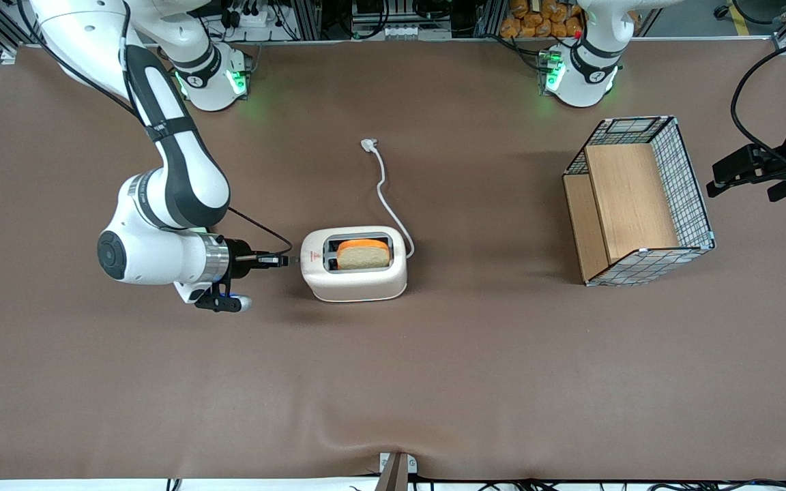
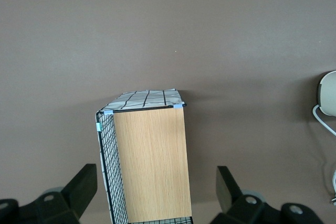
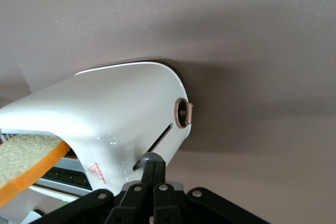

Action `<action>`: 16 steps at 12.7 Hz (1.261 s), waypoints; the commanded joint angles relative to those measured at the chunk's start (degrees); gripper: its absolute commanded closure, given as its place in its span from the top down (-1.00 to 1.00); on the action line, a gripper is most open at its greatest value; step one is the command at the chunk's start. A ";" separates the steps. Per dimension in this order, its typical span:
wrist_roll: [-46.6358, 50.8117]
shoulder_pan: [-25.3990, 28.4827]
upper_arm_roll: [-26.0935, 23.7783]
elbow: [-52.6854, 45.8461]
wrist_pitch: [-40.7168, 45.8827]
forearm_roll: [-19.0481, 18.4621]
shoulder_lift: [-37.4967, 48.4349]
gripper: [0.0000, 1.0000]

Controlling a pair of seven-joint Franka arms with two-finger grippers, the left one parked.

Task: Press toaster button with right arm
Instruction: 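Bring the closed right gripper onto the toaster's side lever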

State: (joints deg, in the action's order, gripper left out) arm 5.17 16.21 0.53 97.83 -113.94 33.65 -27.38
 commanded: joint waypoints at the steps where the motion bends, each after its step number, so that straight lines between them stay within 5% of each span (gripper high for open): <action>1: 0.19 1.36 0.35 0.87 -1.72 1.60 0.31 -1.00; 16: -1.65 2.77 0.00 4.91 -8.84 2.03 -0.39 -1.00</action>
State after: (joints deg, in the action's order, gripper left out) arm 5.01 18.06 0.46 101.59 -120.56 33.71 -27.48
